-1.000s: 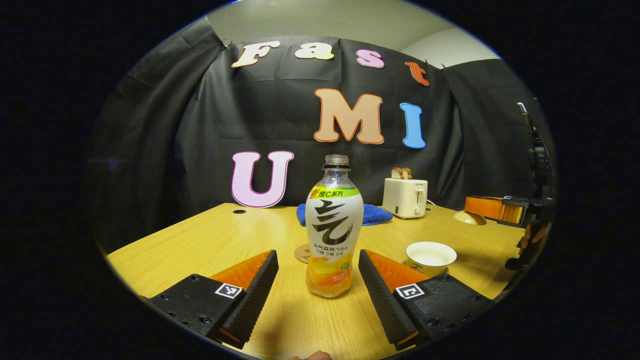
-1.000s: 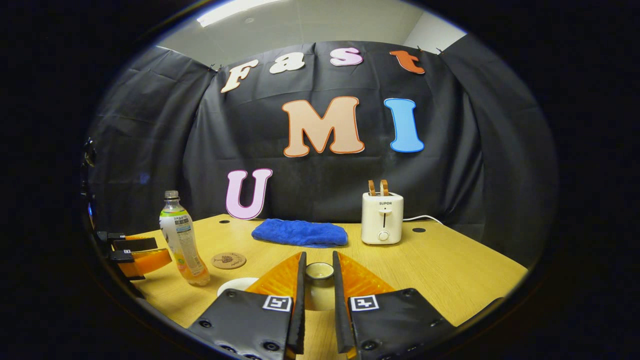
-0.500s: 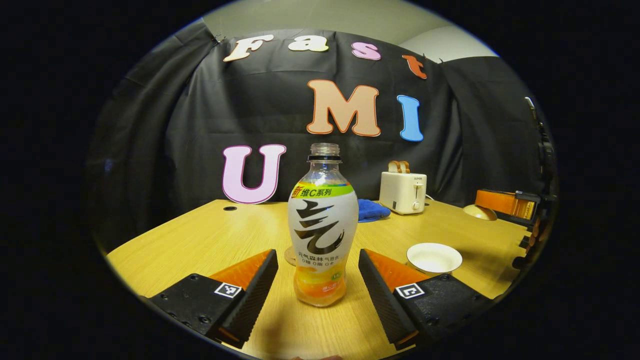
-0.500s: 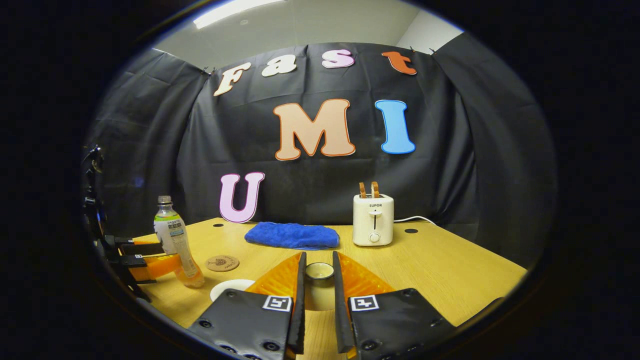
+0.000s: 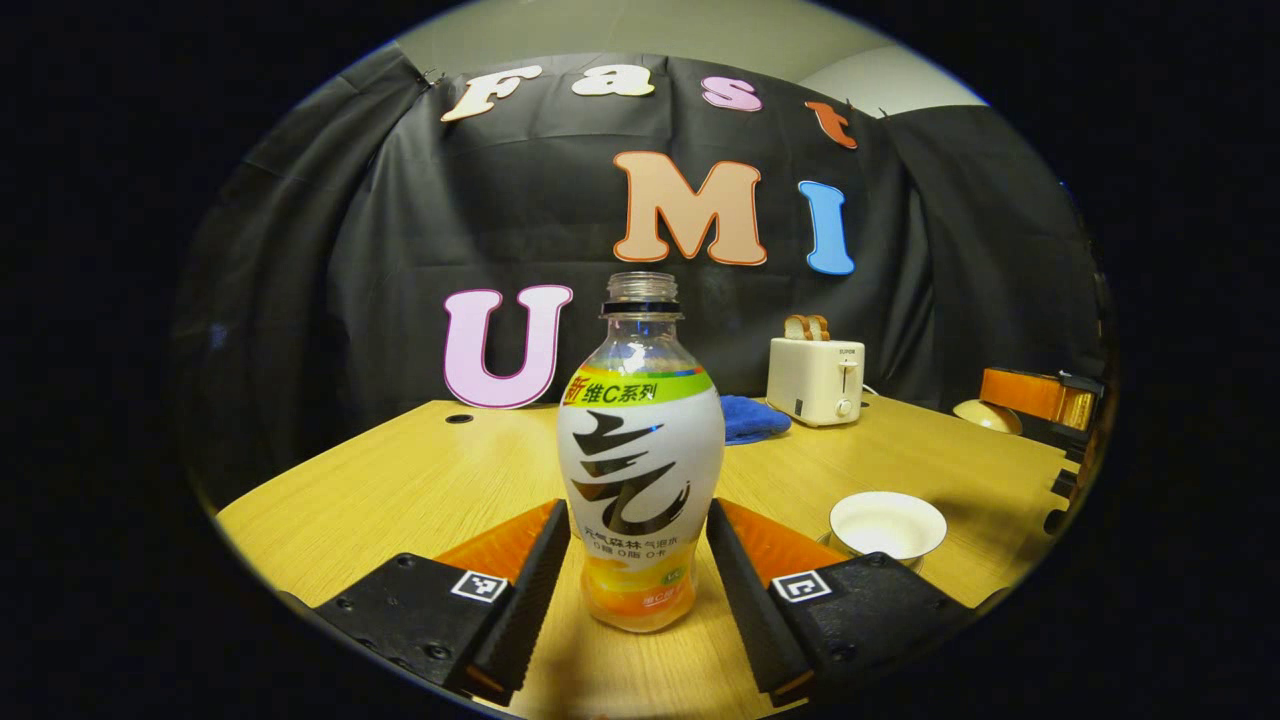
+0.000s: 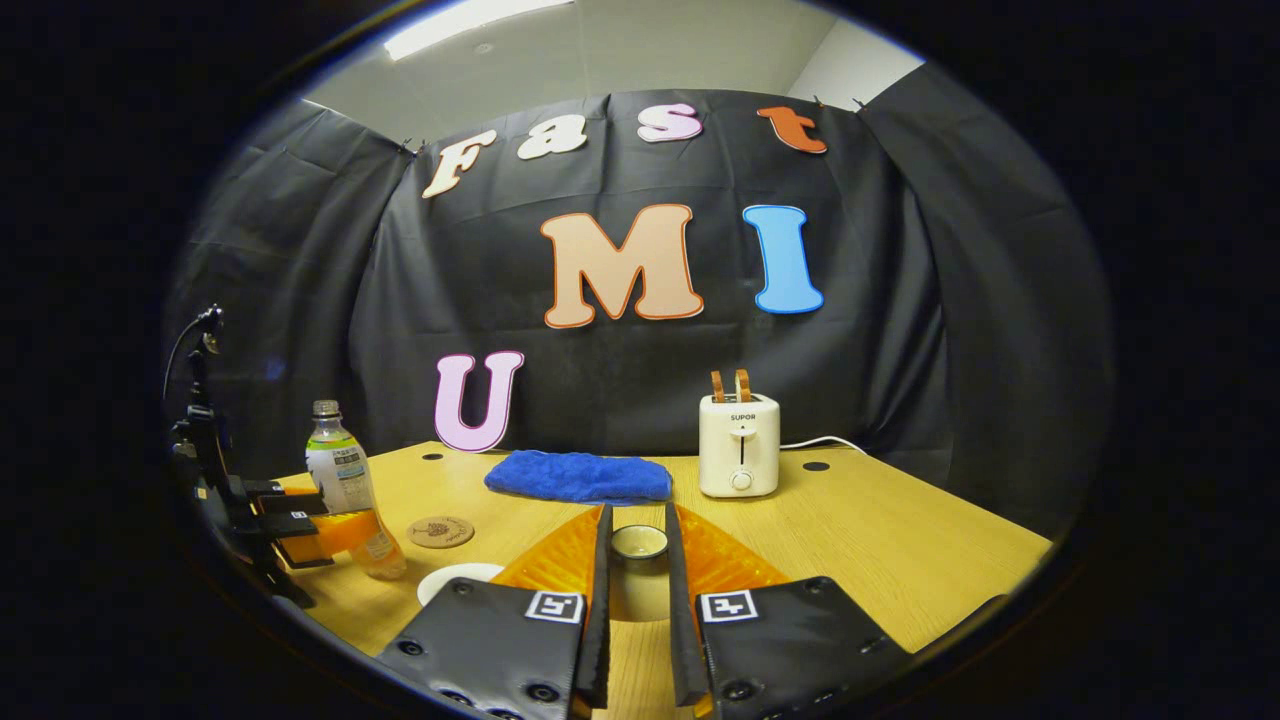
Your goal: Open the teacup lid with one hand, grasp the water bottle and pour water into the teacup with the other hand; after pouring, place the water bottle on the coaster and then close the teacup lid.
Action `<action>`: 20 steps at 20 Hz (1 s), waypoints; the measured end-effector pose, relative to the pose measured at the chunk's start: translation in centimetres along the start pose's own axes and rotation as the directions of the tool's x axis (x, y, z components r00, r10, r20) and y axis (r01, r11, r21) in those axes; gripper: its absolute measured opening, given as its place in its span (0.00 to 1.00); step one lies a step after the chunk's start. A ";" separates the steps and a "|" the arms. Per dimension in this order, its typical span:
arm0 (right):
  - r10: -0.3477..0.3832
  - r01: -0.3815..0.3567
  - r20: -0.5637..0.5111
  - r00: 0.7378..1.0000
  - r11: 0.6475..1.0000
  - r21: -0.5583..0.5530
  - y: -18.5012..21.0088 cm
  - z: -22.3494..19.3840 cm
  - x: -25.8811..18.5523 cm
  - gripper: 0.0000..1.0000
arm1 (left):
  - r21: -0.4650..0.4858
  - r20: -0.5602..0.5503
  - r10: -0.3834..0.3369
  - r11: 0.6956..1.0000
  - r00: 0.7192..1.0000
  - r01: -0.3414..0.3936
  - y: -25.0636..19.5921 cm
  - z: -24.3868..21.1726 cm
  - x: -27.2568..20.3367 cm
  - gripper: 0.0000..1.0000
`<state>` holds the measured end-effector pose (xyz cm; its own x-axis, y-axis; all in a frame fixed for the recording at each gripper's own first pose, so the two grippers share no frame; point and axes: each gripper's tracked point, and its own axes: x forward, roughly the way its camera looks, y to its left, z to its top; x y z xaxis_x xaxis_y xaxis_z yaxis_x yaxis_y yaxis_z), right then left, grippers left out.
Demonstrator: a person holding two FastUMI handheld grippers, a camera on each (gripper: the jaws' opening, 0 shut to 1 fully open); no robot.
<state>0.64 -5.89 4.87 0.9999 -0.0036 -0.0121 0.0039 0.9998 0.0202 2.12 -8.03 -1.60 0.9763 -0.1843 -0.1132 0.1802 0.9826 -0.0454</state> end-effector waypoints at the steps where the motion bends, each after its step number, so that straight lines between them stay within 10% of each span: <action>1: -0.001 0.001 0.002 1.000 1.000 0.000 -0.1 0.0 0.0 0.29 | -0.001 0.004 0.001 1.000 1.000 -0.001 0.1 0.1 0.1 0.77; 11: 0.002 -0.002 0.010 1.000 1.000 0.013 -0.5 0.7 -0.6 0.28 | 0.062 -0.013 0.020 0.998 1.000 -0.020 0.7 0.0 0.9 0.57; 20: -0.006 0.005 0.013 1.000 1.000 0.021 -1.0 1.1 -0.7 0.27 | 0.329 -0.053 0.066 0.943 0.996 -0.045 1.4 0.0 1.5 0.57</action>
<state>-0.05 -6.94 5.94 1.0000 -0.0095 0.0011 0.0095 0.9991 0.0413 3.79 -6.92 -1.82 0.9784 -0.1200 -0.1683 0.1654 0.9430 0.2888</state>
